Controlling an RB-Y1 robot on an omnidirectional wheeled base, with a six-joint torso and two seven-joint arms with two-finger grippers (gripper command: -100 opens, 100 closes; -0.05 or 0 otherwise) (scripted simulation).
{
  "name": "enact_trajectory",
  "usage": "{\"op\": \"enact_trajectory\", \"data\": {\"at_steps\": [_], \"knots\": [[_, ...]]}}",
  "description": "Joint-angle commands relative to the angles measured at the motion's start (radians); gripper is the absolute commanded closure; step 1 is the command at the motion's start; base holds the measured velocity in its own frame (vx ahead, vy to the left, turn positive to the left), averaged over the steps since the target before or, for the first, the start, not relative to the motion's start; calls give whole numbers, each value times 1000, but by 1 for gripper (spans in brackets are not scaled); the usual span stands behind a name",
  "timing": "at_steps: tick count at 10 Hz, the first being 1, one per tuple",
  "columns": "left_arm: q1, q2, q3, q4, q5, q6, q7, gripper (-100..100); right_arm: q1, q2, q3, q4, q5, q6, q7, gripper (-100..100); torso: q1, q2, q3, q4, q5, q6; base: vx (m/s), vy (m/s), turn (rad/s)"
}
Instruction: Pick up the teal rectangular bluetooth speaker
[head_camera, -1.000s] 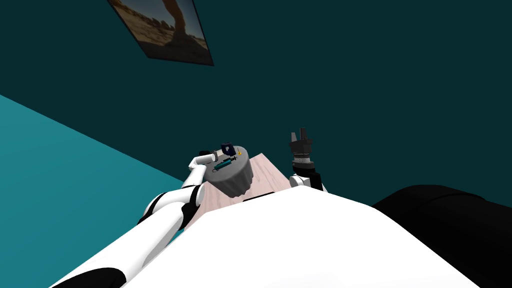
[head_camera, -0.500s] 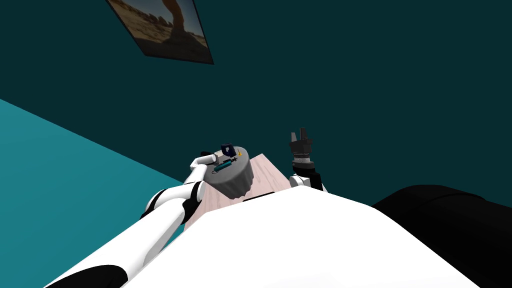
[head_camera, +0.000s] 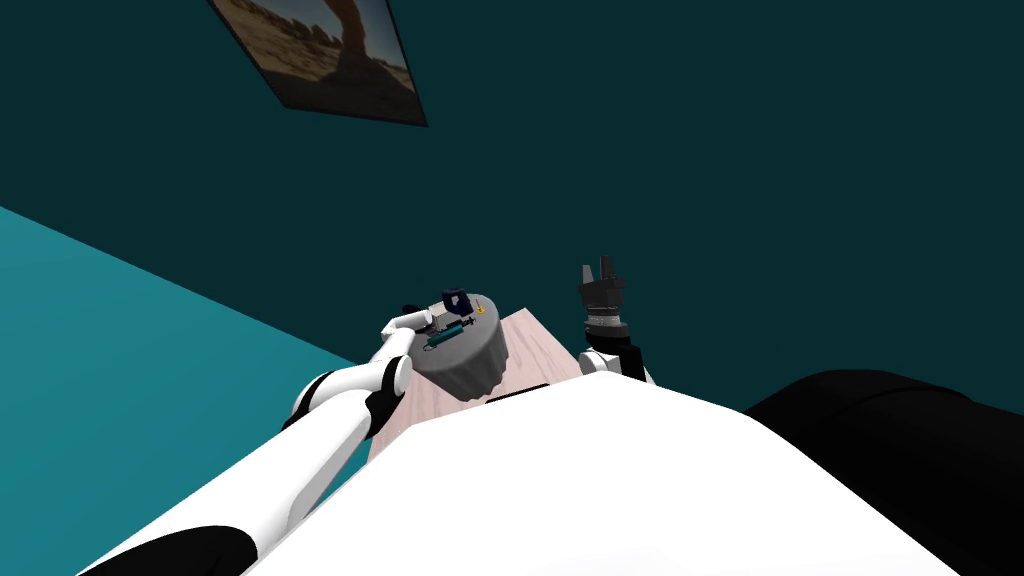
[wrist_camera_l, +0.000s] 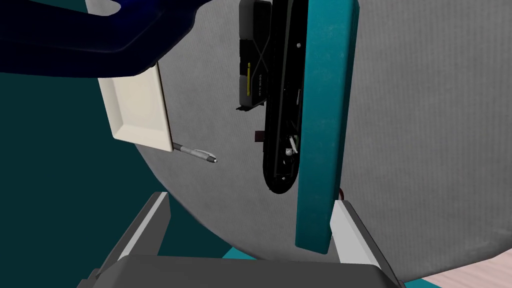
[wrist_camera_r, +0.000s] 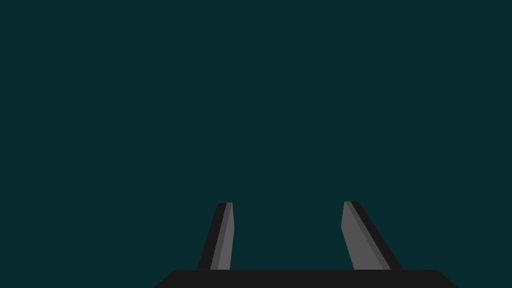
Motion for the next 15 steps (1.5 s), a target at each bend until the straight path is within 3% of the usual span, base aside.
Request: {"op": "enact_trajectory", "data": {"at_steps": [1, 3, 6, 7, 12, 13, 15], "knots": [[-16, -4, 12, 50, 4, 50, 10, -100, 0, 0, 0, 0, 0, 0, 0, 0, 0, 0, 0, 0, 0, 0, 88, 17, 11], [-16, -4, 12, 42, 4, 55, 10, -100, 0, 0, 0, 0, 0, 0, 0, 0, 0, -2, -1, -1, 0, 0, 56, 13, 0], [-32, -4, 19, 98, 8, 82, 13, -100, 0, 0, 0, 0, 0, 0, 0, 0, 0, 1, 0, 0, 0, 0, 30, 8, 2], [-32, -4, 19, 86, 8, 82, 13, -100, 0, 0, 0, 0, 0, 0, 0, 0, 0, 0, 0, 0, 0, 0, 23, 8, 3], [-75, -3, 40, 223, 19, 156, 22, -100, 0, 0, 0, 0, 0, 0, 0, 0, 0, -3, -2, -1, 0, 0, 59, 14, 0], [-65, -3, 40, 143, 19, 156, 22, -100, 0, 0, 0, 0, 0, 0, 0, 0, 1, -3, -2, -1, 0, 0, 60, 21, 6], [-75, -3, 40, 139, 19, 156, 22, -100, 0, 0, 0, 0, 0, 0, 0, 0, 0, 1, 0, 0, 0, 0, 10, 4, -2]]}}
